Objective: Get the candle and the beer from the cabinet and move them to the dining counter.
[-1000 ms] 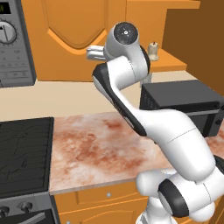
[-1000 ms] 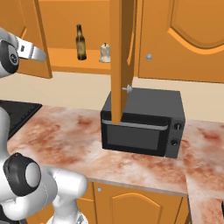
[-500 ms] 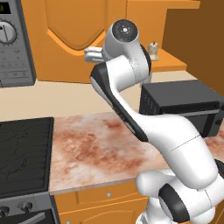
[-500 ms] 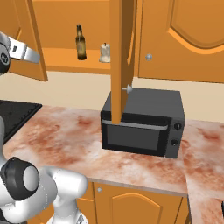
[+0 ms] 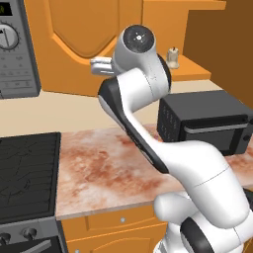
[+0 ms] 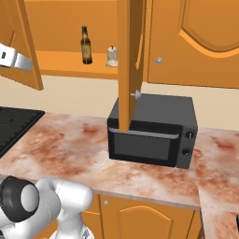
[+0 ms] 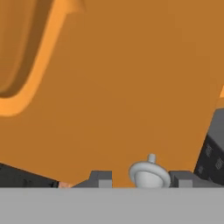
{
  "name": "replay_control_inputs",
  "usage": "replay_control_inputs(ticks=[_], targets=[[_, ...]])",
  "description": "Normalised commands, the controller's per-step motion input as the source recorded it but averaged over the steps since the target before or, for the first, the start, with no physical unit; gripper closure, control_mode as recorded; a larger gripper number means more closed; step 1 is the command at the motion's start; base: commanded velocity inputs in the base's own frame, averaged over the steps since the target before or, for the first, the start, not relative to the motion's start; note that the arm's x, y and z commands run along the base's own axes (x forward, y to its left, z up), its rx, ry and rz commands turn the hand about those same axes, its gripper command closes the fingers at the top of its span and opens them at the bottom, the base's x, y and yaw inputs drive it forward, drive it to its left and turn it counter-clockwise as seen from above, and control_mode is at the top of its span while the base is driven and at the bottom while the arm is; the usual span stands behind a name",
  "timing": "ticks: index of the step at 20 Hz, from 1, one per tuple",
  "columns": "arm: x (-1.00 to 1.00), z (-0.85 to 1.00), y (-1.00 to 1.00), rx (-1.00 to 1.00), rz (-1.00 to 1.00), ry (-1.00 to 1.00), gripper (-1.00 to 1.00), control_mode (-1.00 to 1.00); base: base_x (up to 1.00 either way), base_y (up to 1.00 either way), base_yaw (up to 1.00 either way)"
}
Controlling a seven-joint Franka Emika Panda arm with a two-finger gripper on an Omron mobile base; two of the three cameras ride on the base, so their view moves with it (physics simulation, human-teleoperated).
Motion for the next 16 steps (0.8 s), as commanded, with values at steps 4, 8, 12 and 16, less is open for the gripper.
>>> replay_control_inputs(ticks=[4, 8, 12, 16], targets=[[-0.46, 0.07, 0.69, 0.0, 0.01, 0.0, 1.0, -1.0, 0.0, 0.0, 0.0], [-0.41, 0.04, 0.71, 0.0, 0.05, 0.0, 1.0, -1.0, 0.0, 0.0, 0.0], [-0.44, 0.03, 0.72, 0.0, 0.08, -0.01, 1.0, -1.0, 0.0, 0.0, 0.0], [-0.47, 0.02, 0.72, 0.0, 0.09, -0.06, 1.0, -1.0, 0.0, 0.0, 0.0]])
